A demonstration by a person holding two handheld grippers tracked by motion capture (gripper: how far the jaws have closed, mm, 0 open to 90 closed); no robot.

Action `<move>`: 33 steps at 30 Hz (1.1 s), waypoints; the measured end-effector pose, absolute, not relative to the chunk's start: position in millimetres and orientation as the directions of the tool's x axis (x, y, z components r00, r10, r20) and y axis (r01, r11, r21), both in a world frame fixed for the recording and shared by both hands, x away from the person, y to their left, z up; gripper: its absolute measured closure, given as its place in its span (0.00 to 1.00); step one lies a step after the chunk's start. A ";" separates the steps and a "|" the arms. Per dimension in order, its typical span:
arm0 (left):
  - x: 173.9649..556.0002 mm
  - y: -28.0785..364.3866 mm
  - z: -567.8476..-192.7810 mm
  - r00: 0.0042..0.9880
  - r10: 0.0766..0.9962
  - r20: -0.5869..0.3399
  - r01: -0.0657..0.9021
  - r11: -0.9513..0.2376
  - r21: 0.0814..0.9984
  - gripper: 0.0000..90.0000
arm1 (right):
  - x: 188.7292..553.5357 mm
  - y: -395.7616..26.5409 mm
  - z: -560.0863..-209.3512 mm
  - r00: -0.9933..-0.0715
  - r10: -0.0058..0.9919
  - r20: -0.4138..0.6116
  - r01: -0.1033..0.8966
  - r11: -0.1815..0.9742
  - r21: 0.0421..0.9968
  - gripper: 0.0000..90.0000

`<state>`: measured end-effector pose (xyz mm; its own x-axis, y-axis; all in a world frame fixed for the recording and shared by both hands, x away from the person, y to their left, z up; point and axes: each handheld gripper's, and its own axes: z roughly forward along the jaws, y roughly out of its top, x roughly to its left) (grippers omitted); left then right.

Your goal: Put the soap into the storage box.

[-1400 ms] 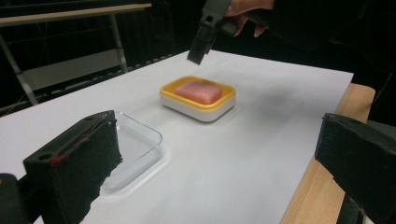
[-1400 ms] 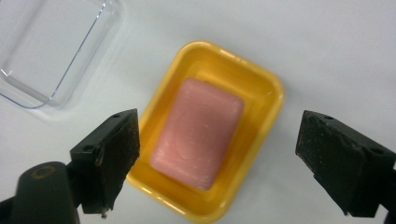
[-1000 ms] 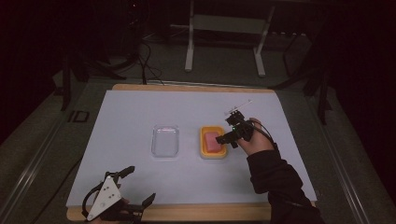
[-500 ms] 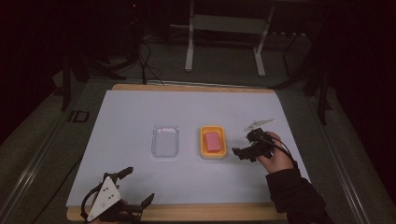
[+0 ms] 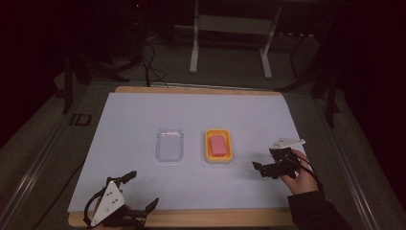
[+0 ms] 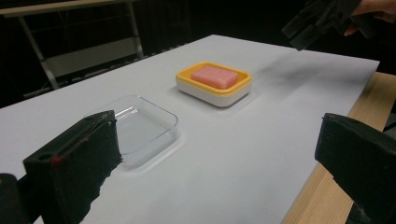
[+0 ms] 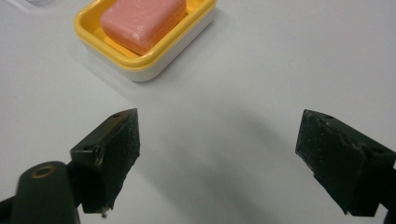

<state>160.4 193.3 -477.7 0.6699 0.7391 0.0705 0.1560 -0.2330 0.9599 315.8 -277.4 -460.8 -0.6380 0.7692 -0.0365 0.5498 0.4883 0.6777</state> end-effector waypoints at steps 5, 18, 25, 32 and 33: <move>160.6 193.6 -477.9 0.670 0.739 0.070 0.158 -0.234 0.959 0.00 | 303.1 -286.8 -463.5 -0.630 0.776 -0.039 0.537 0.471 0.700 0.15; 160.4 193.6 -477.5 0.672 0.737 0.072 0.156 -0.235 0.959 0.00 | 280.3 -303.1 -475.9 -0.620 0.784 -0.020 0.520 0.430 0.738 0.15; 159.3 195.0 -476.4 0.680 0.730 0.071 0.150 -0.233 0.961 0.00 | 283.6 -308.2 -483.2 -0.593 0.806 0.000 0.501 0.368 0.783 0.15; 159.2 195.0 -476.3 0.687 0.723 0.069 0.150 -0.235 0.960 0.00 | 290.0 -309.0 -488.9 -0.586 0.810 0.020 0.510 0.350 0.785 0.15; 159.2 194.8 -476.3 0.688 0.722 0.070 0.150 -0.236 0.960 0.00 | 290.6 -308.3 -490.3 -0.586 0.810 0.012 0.513 0.360 0.780 0.15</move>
